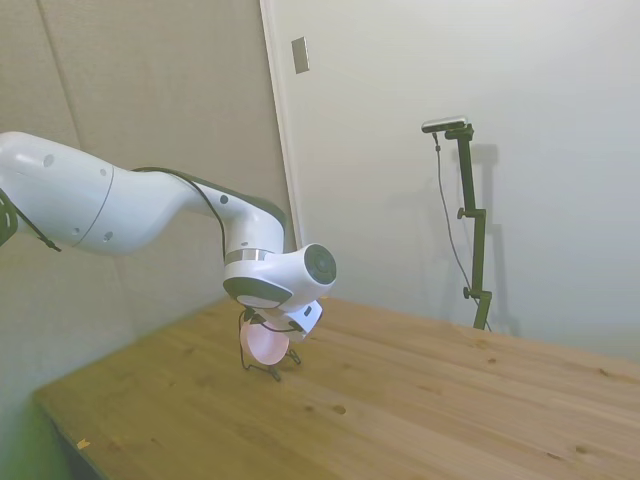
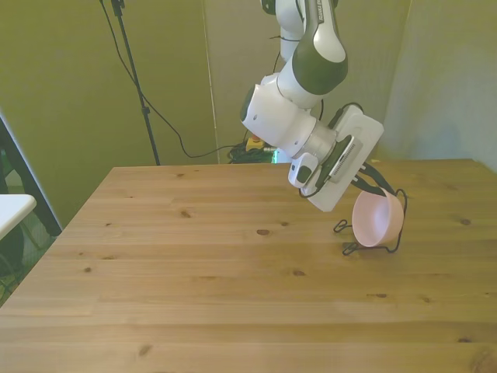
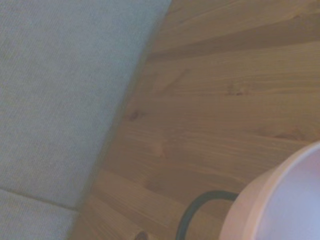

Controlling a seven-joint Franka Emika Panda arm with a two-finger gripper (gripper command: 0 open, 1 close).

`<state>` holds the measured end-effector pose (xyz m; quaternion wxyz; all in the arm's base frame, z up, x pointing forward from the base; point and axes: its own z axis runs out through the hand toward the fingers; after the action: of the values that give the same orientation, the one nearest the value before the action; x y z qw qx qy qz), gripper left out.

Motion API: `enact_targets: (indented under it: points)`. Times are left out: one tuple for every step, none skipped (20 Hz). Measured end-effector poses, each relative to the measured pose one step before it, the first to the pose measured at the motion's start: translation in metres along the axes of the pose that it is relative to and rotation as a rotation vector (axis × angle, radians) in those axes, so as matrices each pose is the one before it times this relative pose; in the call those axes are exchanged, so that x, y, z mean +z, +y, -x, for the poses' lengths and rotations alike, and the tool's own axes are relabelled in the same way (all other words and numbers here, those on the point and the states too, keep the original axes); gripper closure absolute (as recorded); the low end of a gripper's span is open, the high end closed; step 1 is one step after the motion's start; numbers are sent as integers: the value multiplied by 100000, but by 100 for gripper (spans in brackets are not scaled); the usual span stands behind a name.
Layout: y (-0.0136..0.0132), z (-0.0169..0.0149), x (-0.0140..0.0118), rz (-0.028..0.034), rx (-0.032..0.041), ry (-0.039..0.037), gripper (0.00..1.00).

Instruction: Load the bowl

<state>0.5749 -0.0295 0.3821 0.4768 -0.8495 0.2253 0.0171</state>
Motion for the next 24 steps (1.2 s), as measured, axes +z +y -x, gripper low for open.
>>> enact_targets:
  points:
    - [116, -12, -48, 13, 221, 71, 100]
    - [153, 2, -21, 36, 302, 17, 100]
    - [138, 8, -1, 41, 271, -17, 100]
    - [120, 4, -10, 42, 220, 0, 0]
    - [95, -6, -21, 25, 185, 28, 0]
    - [82, -17, -32, 21, 156, 53, 0]
    - [81, -24, -20, 46, 139, 32, 0]
    - [79, -10, 19, 46, 146, -39, 0]
    - [71, -3, 45, 43, 133, -81, 0]
    - [65, 7, 42, 38, 127, -85, 0]
    - [39, 13, 30, 23, 74, -62, 0]
    - [38, 13, 25, 22, 74, -54, 0]
    - [41, 15, 29, 25, 76, -63, 0]
    - [41, 23, 45, 31, 78, -94, 0]
    - [48, 24, 47, 34, 90, -96, 0]
    - [39, 25, 49, 33, 73, -100, 0]
    - [7, 35, 41, 18, 11, -90, 0]
    - [-63, 57, 2, -30, -127, -52, 0]
    - [-157, 101, -81, -43, -333, 19, 0]
    - [-250, 142, -182, 5, -585, 148, 0]
    - [-361, 194, -280, -111, -698, 269, 0]
    - [-412, 230, -380, 19, -777, 426, 0]
    - [-488, 295, -504, -40, -829, 639, 0]
    - [-517, 324, -637, -46, -794, 829, 0]
